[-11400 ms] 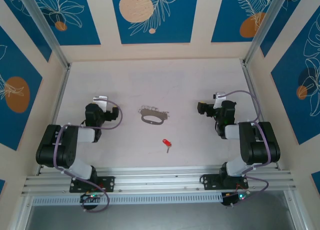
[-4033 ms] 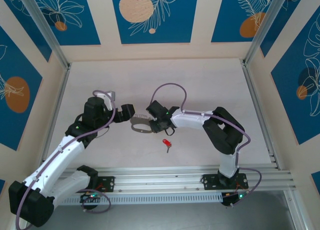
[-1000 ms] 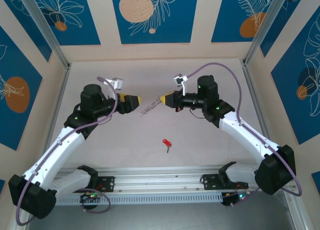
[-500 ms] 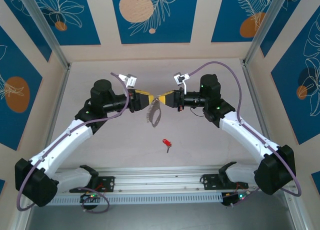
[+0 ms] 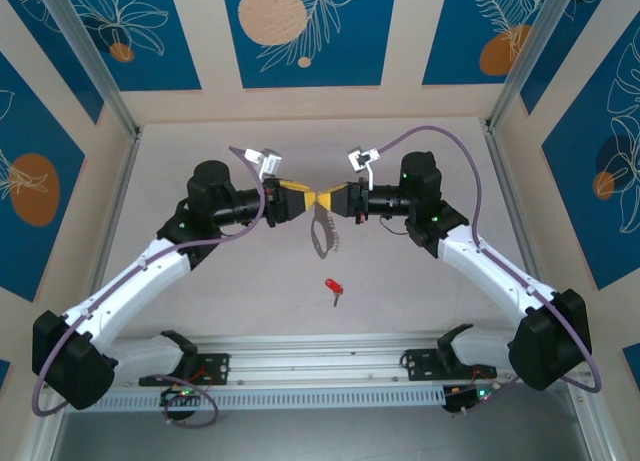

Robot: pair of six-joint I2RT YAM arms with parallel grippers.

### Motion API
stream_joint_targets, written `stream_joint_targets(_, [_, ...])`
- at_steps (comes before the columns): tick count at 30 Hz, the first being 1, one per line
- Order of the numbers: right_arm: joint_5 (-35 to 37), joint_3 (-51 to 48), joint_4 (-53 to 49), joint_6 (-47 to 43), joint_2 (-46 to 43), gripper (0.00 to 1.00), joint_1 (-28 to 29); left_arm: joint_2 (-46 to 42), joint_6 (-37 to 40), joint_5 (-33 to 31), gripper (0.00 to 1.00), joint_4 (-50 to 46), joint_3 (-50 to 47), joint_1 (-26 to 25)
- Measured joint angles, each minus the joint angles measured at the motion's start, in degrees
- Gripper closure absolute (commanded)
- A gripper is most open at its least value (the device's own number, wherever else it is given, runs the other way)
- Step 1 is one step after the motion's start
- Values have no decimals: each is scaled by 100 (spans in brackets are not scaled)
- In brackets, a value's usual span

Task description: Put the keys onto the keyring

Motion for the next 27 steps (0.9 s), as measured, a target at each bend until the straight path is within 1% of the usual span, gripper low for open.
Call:
stream_joint_targets(7, [2, -4, 90, 63, 0, 100, -2, 42, -22, -2, 68, 140, 0, -98])
stream_joint_targets(14, [0, -70, 170, 87, 0, 100, -31, 42, -39, -66, 76, 225, -17, -122])
stream_joint_targets(17, [0, -85, 227, 125, -2, 100, -57, 39, -42, -92, 76, 302, -68, -122])
stream_joint_targets(20, [0, -142, 269, 175, -7, 100, -92, 39, -42, -111, 74, 330, -129, -129])
stream_joint_targets(25, [4, -162, 293, 240, -7, 100, -131, 37, -52, -136, 64, 341, -225, -149])
stream_joint_targets(27, [2, -162, 308, 258, -7, 100, -131, 37, -76, -149, 62, 350, -256, -151])
